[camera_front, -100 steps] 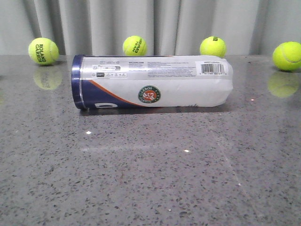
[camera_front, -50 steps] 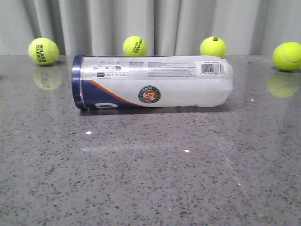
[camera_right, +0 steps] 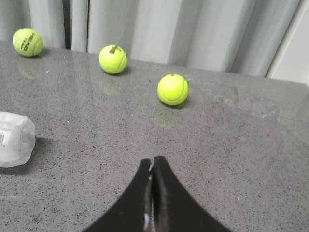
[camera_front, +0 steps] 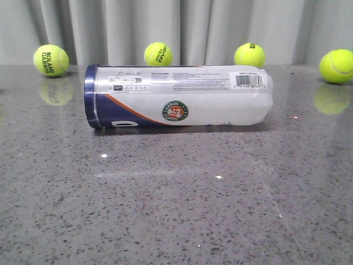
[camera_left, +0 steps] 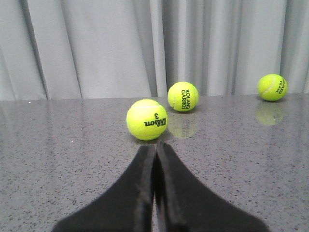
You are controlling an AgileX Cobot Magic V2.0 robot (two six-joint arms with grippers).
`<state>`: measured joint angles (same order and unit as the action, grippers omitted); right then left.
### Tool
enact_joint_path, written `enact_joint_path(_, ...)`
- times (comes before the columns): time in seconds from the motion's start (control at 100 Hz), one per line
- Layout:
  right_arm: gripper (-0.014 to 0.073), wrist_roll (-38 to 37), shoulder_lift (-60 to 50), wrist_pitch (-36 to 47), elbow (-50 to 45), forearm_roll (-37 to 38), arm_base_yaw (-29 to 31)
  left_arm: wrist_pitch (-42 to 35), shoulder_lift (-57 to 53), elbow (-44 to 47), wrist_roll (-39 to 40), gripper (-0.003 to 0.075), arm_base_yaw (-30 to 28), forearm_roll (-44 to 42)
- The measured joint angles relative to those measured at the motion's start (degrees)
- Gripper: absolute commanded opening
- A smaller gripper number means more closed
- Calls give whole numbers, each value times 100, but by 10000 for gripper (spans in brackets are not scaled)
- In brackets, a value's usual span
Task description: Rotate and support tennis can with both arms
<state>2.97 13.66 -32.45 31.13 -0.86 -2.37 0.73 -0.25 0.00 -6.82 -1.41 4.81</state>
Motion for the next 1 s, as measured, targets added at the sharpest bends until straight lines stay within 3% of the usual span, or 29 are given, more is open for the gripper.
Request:
enact_joint_path(0.52,-69,0,-624,1221,-1401,8,0,0,0,0,0,-20,0,0)
enact_joint_path(1.0,-69,0,-624,1463,-1481,8,0,-41,0,0,0,-20,0,21)
